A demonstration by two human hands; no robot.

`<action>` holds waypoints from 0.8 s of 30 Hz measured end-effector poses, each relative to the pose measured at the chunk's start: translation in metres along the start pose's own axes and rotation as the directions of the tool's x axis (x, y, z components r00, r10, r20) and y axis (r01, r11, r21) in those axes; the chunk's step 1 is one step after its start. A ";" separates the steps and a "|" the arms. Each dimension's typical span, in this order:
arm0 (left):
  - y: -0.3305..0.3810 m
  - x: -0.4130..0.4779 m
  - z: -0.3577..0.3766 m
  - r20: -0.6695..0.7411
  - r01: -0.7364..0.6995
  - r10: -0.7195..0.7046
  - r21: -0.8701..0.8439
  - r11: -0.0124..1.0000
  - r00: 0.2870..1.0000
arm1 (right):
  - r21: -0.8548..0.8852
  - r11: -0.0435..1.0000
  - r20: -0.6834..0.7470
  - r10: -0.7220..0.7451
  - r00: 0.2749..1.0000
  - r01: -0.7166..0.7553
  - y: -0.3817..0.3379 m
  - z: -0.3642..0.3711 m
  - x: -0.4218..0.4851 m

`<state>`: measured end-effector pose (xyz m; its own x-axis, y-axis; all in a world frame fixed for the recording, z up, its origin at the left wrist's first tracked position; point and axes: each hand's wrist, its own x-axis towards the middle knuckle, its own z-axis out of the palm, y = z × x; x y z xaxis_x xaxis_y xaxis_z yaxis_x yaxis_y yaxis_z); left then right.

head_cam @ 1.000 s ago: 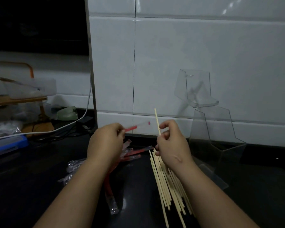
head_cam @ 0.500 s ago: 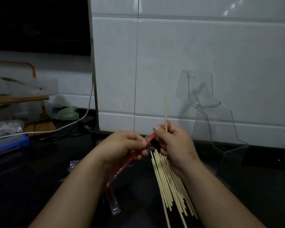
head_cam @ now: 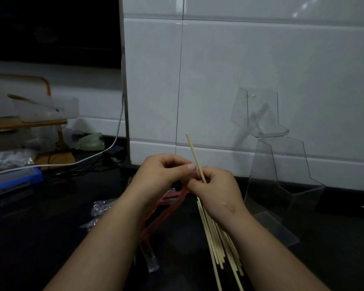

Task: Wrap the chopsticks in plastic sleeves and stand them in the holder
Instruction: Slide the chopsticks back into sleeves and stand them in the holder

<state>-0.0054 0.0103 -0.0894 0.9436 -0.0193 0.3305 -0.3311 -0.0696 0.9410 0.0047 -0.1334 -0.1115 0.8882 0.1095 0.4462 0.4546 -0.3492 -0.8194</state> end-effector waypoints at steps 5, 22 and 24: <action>-0.001 -0.001 -0.002 0.065 0.027 -0.025 -0.033 0.999 0.998 | -0.003 1.000 0.003 0.029 1.000 -0.029 0.000 -0.001 -0.001; -0.001 0.000 -0.001 0.023 0.024 -0.024 -0.006 1.000 0.999 | 0.017 0.998 0.027 0.062 0.998 -0.062 0.001 0.000 0.001; -0.002 0.001 -0.003 0.047 0.033 -0.032 -0.016 0.999 0.998 | -0.011 0.997 0.023 0.073 0.997 -0.072 0.002 0.001 0.002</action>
<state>-0.0036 0.0133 -0.0912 0.9528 -0.0642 0.2967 -0.3002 -0.0545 0.9523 0.0073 -0.1332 -0.1125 0.9202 0.1050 0.3771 0.3883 -0.3667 -0.8455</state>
